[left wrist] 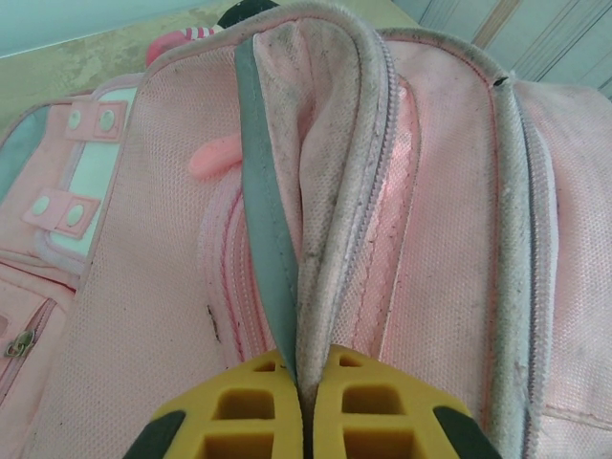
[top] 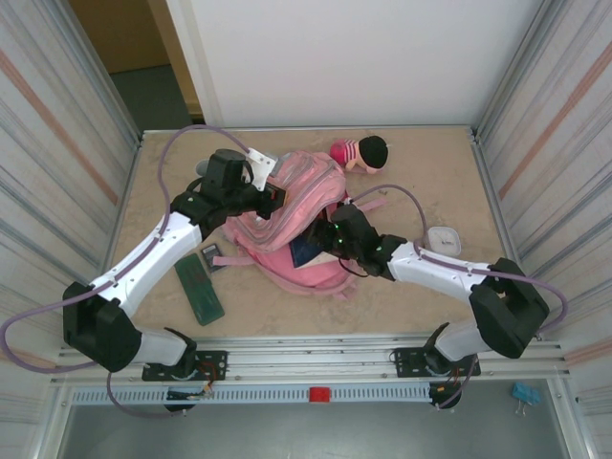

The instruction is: Pack books, pencil case, and school supplies into a backpack

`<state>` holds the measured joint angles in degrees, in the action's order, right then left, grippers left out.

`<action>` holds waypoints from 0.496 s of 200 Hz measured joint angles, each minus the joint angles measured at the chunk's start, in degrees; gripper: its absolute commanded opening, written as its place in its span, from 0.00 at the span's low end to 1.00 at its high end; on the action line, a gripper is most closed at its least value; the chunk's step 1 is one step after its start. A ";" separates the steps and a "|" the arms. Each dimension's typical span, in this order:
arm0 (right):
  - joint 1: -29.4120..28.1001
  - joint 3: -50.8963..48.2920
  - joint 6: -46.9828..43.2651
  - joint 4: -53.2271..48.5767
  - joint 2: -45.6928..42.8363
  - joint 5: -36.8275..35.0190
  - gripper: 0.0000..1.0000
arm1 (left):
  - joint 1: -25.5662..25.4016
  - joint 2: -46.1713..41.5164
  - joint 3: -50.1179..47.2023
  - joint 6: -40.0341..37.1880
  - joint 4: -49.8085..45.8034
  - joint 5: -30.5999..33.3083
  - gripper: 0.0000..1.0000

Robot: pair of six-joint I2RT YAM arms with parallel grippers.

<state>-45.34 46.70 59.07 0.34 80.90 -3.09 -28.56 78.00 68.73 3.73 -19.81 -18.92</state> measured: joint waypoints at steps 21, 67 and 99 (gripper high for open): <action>0.00 -0.42 -0.02 -2.27 -2.03 -0.74 0.70 | 0.00 0.04 0.00 0.04 0.00 -0.02 0.00; 1.20 -1.16 0.20 -3.02 -4.52 0.46 0.65 | 0.00 0.55 0.00 0.74 0.02 -0.63 0.00; -0.48 -1.20 -1.14 -3.67 -5.55 0.15 0.60 | 0.00 0.57 0.00 0.83 0.02 -0.59 0.00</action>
<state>-45.82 45.50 57.93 -3.33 75.35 -2.94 -28.56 78.56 68.73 4.56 -19.79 -19.51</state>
